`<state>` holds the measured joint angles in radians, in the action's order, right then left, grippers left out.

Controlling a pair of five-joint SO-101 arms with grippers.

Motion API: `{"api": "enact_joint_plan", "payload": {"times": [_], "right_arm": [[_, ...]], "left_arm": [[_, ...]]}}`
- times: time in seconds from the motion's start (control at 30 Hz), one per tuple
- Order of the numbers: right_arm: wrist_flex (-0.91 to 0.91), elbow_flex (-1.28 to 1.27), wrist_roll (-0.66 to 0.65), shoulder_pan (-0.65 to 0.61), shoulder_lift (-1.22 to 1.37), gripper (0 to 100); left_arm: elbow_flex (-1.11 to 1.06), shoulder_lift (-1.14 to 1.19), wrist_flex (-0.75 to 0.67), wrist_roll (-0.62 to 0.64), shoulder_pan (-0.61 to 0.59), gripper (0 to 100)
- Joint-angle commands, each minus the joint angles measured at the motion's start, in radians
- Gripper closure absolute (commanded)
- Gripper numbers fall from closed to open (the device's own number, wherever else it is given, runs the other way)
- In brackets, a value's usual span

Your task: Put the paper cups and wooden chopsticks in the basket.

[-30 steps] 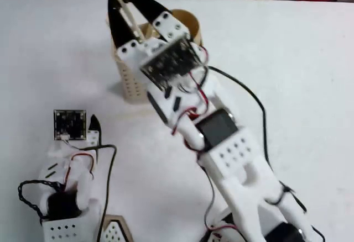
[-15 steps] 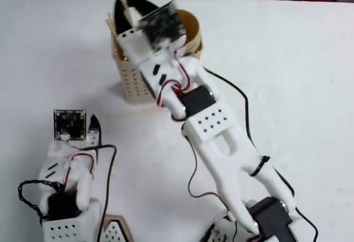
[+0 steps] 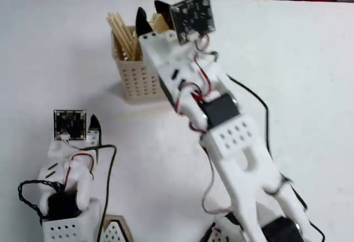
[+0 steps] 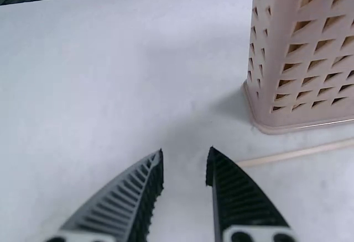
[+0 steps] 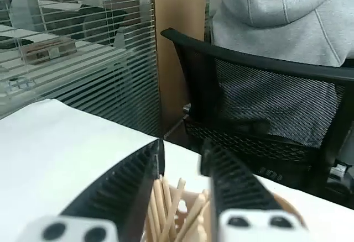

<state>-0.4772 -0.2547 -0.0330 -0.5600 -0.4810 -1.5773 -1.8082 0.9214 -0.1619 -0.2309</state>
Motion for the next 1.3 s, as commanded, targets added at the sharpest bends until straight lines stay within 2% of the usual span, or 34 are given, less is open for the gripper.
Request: {"api": "enact_joint_plan", "payload": {"times": [0.0, 0.13, 0.27, 0.37, 0.5, 0.7, 0.8, 0.87, 1.0, 1.17, 1.27], "right_arm": [[-0.200, 0.034, -0.133, 0.002, -0.139, 97.9], [-0.460, 0.034, -0.270, 0.012, -0.231, 98.0], [-0.685, 0.032, -0.284, 0.050, -0.288, 98.1], [-0.773, -0.008, -0.292, 0.079, -0.312, 98.1], [-0.771, -0.152, -0.336, 0.085, -0.335, 98.1], [-0.763, -0.299, -0.459, 0.076, -0.337, 98.1], [-0.733, -0.327, -0.509, 0.012, -0.334, 98.1], [-0.720, -0.328, -0.529, -0.053, -0.309, 98.1], [-0.693, -0.295, -0.535, -0.191, -0.153, 98.1], [-0.671, -0.127, -0.539, -0.302, 0.150, 98.0], [-0.677, 0.006, -0.592, -0.317, 0.326, 92.7]], "left_arm": [[0.005, -0.013, 0.005, -0.014, -0.008, 86], [0.005, -0.013, 0.005, -0.014, -0.008, 86], [-0.011, -0.013, -0.005, -0.063, -0.008, 86], [-0.017, -0.013, -0.017, -0.064, -0.008, 86], [-0.014, -0.013, -0.015, -0.063, -0.015, 86], [-0.009, -0.013, -0.051, -0.058, -0.134, 86], [0.025, -0.015, -0.031, -0.049, -0.213, 86], [0.051, -0.015, 0.003, 0.018, -0.291, 86], [0.061, -0.015, 0.026, 0.084, -0.394, 85], [0.049, -0.015, 0.023, 0.089, -0.395, 85], [0.043, -0.015, 0.020, 0.087, -0.395, 85]]}}
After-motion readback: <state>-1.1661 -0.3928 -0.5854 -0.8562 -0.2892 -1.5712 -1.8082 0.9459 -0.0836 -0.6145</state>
